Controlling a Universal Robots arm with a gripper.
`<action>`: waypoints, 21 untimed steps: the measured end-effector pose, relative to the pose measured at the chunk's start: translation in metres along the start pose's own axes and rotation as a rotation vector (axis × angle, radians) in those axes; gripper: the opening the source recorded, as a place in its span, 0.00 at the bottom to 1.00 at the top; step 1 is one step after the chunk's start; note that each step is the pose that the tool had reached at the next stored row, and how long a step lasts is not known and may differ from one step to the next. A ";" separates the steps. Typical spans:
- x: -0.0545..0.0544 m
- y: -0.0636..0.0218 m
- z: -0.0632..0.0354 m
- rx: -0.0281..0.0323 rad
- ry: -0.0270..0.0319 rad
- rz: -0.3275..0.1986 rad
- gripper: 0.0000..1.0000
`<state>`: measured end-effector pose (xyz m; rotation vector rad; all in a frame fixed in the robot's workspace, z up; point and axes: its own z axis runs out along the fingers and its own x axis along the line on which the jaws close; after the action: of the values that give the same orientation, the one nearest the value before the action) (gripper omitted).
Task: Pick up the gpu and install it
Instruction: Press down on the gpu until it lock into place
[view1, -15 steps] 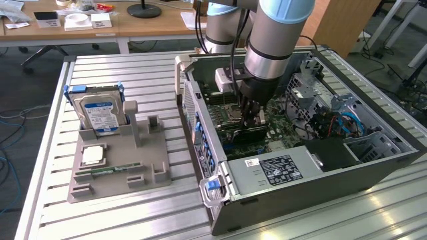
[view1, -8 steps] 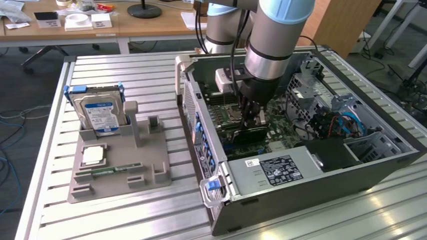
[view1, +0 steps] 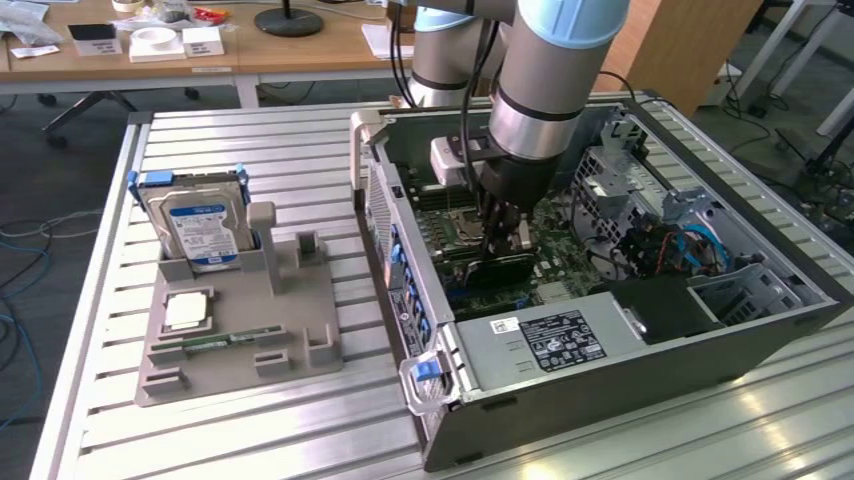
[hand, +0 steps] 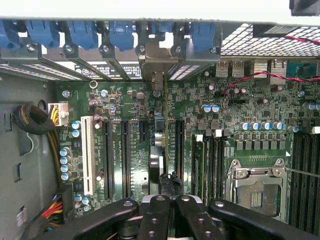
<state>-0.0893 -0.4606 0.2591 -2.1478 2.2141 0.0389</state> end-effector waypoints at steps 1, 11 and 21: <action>0.000 0.0000 0.0000 0.0000 -0.0001 0.000 0.11; 0.000 -0.0002 -0.0035 0.0013 -0.0024 0.000 0.11; -0.002 -0.0010 -0.0272 0.0001 -0.0002 0.000 0.11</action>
<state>-0.0889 -0.4606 0.2864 -2.1476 2.2139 0.0389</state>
